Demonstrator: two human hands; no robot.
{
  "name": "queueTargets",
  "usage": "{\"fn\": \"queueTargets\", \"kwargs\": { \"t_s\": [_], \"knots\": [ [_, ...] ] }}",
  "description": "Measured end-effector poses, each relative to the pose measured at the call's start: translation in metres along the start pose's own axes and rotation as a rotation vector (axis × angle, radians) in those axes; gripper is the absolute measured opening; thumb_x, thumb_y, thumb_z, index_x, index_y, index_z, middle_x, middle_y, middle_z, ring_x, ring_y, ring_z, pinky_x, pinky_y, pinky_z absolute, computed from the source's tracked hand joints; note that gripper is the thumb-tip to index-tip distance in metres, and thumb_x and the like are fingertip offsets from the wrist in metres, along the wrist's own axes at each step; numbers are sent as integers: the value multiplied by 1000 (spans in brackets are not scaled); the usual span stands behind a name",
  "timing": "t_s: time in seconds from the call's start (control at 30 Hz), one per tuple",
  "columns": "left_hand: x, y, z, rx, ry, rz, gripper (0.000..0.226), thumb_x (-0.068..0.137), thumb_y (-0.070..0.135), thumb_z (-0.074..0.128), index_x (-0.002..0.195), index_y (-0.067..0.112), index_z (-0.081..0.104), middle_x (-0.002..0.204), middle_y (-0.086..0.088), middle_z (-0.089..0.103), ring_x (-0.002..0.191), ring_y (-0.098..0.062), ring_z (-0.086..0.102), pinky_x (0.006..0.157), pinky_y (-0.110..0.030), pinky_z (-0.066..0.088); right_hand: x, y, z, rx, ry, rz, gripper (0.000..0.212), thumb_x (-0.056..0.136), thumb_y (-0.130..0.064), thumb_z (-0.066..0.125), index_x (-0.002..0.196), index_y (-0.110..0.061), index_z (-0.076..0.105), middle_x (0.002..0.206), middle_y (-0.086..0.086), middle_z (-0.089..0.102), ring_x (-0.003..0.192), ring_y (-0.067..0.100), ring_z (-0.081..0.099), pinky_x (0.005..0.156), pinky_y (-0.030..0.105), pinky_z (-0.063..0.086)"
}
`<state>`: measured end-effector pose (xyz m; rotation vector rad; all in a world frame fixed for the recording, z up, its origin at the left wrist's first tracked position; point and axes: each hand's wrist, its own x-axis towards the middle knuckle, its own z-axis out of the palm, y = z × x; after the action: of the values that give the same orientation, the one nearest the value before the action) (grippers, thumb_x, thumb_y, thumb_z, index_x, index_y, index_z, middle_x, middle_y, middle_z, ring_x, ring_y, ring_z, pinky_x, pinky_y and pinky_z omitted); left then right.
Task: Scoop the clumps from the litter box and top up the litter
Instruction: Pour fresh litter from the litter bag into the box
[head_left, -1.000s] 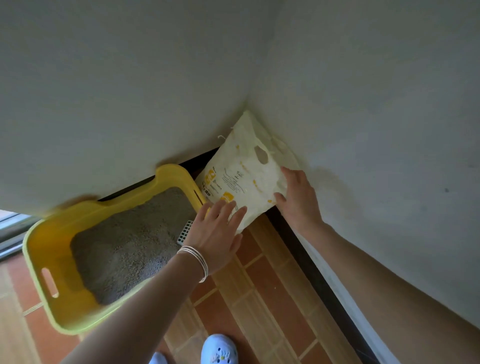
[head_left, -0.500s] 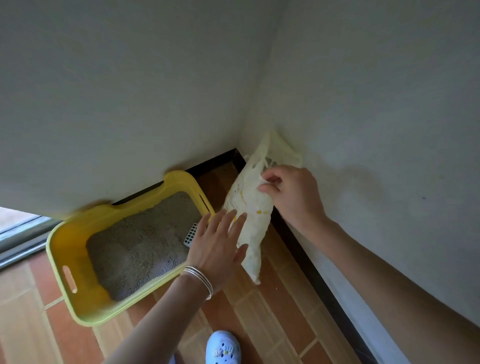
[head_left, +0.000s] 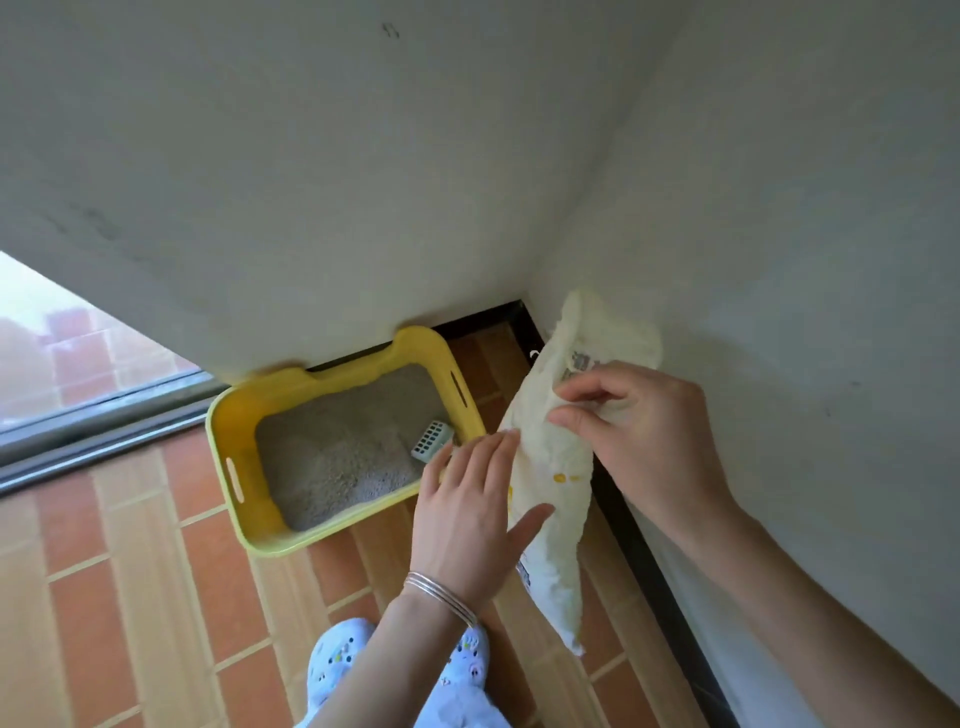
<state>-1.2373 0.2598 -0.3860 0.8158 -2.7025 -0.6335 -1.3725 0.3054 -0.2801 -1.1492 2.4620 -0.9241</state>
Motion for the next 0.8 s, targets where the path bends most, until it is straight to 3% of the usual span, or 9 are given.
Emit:
{"fn": "queueTargets", "kwargs": {
  "t_s": [0.13,0.3,0.43,0.53,0.7,0.8],
  "knots": [
    [-7,-16,-23,26,61,-55,64,68,53,72,115,11,63,113,-1,67,101,-22,64,91,-40,49,-3,-29,7,67,-36,-22,14,67,-13,81,80,-14,74,74,-13,68,78,-2,62,71,7,47],
    [-11,-42,-56,68,80,-176,63,74,58,57,117,13,62,115,-1,65,102,-21,63,94,-40,46,4,-67,27,122,-76,-65,14,70,-17,80,82,-18,73,73,-22,62,76,-9,60,66,0,42],
    [-23,-62,-74,-42,75,-244,72,67,53,73,123,11,56,122,-3,61,108,-22,60,92,-39,47,1,-96,51,248,-137,-41,13,71,-19,79,80,-24,71,73,-23,64,75,-10,60,64,-1,40],
    [-33,-76,-84,-148,142,-304,76,59,38,85,121,8,55,118,-8,61,99,-26,63,79,-39,53,-5,-119,71,365,-205,-8,11,72,-20,78,81,-25,72,72,-19,68,73,-7,63,63,2,44],
    [-44,-99,-93,-247,247,-465,53,62,20,85,107,5,61,101,-8,66,80,-24,66,59,-26,48,3,-152,89,520,-189,-6,12,72,-16,78,80,-23,72,74,-18,70,69,-6,64,62,3,44],
    [-49,-110,-93,-252,306,-485,28,65,8,83,84,4,63,78,-6,66,61,-19,62,52,-17,41,5,-164,97,512,-221,-63,12,72,-15,78,81,-22,72,73,-17,70,71,-6,64,64,4,45]
  ]
}}
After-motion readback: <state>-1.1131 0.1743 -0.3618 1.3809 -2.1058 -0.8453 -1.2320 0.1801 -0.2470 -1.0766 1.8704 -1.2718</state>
